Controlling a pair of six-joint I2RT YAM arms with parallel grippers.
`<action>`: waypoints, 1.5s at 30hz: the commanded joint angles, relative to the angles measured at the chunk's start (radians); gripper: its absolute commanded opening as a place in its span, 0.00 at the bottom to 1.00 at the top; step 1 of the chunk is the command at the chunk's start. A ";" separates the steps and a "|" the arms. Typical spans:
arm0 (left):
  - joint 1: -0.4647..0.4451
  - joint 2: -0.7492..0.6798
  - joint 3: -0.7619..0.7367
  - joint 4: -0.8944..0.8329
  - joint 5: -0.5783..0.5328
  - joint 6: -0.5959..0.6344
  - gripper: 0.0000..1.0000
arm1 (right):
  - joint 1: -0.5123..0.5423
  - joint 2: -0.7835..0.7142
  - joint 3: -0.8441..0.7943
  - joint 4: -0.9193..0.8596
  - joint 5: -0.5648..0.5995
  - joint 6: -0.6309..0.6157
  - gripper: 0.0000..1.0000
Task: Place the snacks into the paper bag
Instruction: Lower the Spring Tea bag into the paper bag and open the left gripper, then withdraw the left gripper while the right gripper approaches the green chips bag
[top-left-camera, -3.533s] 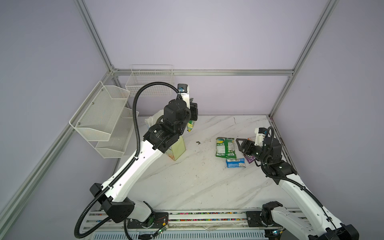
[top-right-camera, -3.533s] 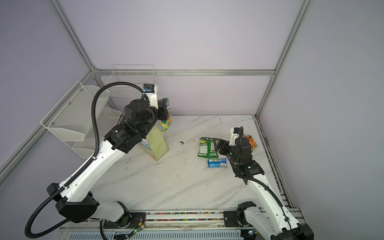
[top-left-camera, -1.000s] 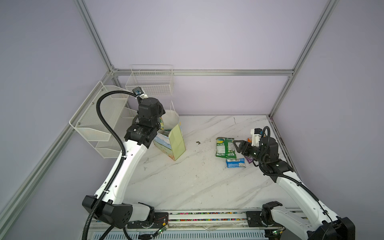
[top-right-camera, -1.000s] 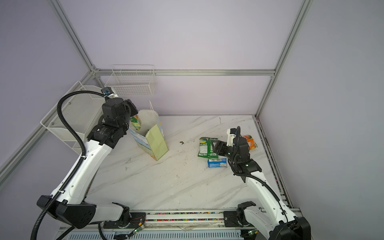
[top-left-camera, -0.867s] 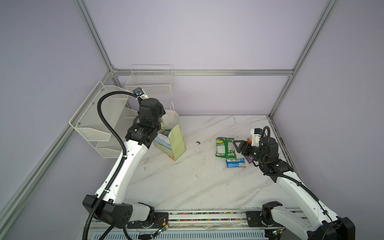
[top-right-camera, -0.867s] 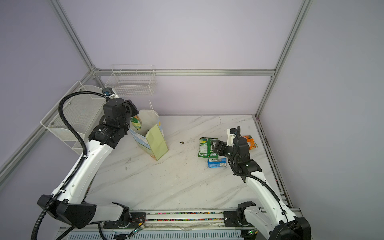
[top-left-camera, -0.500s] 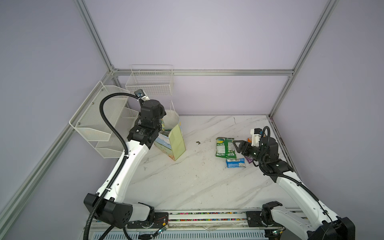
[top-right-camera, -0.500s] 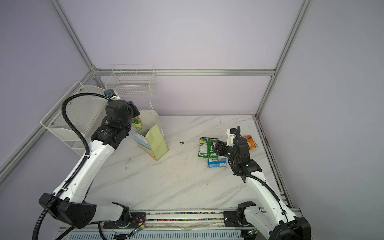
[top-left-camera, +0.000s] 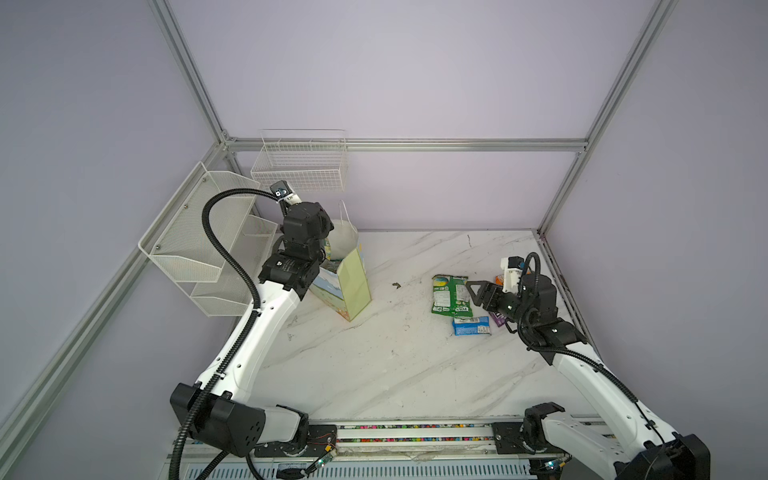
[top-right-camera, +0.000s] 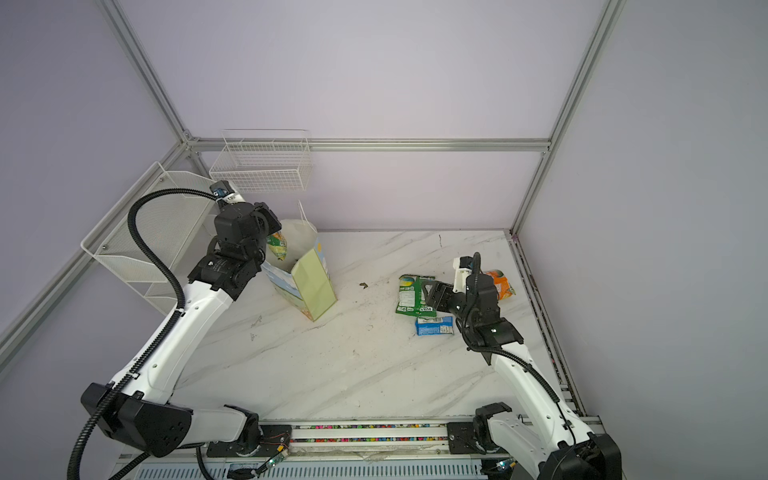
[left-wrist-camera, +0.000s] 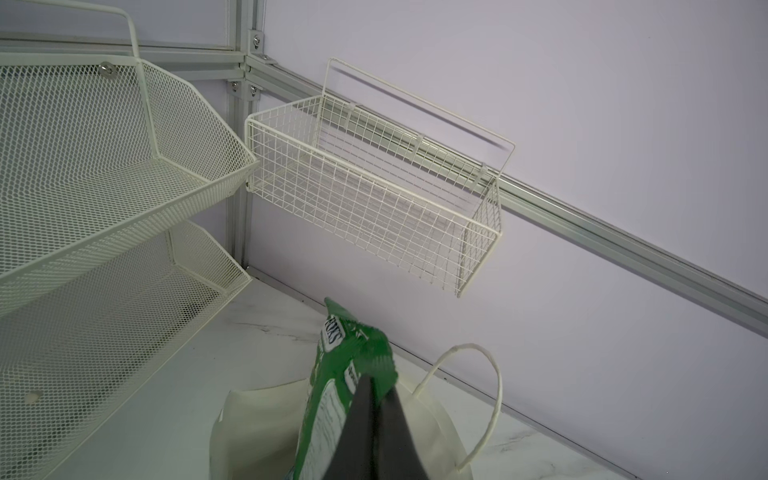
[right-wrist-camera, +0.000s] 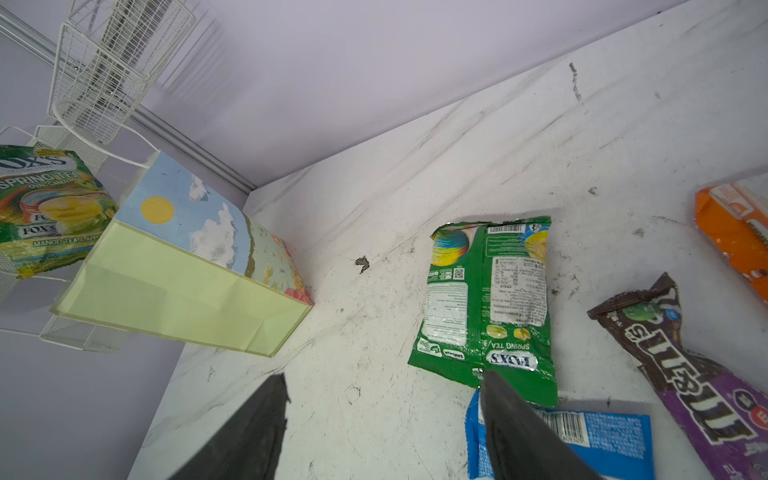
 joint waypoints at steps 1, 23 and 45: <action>0.007 -0.041 -0.036 0.115 0.039 0.014 0.78 | -0.003 -0.016 -0.018 0.020 -0.003 -0.012 0.75; -0.056 -0.217 -0.077 0.107 0.082 0.115 1.00 | -0.003 0.058 0.025 0.050 -0.023 0.020 0.76; -0.502 -0.319 -0.261 0.252 -0.078 0.525 1.00 | -0.002 0.071 0.012 0.046 -0.008 0.028 0.83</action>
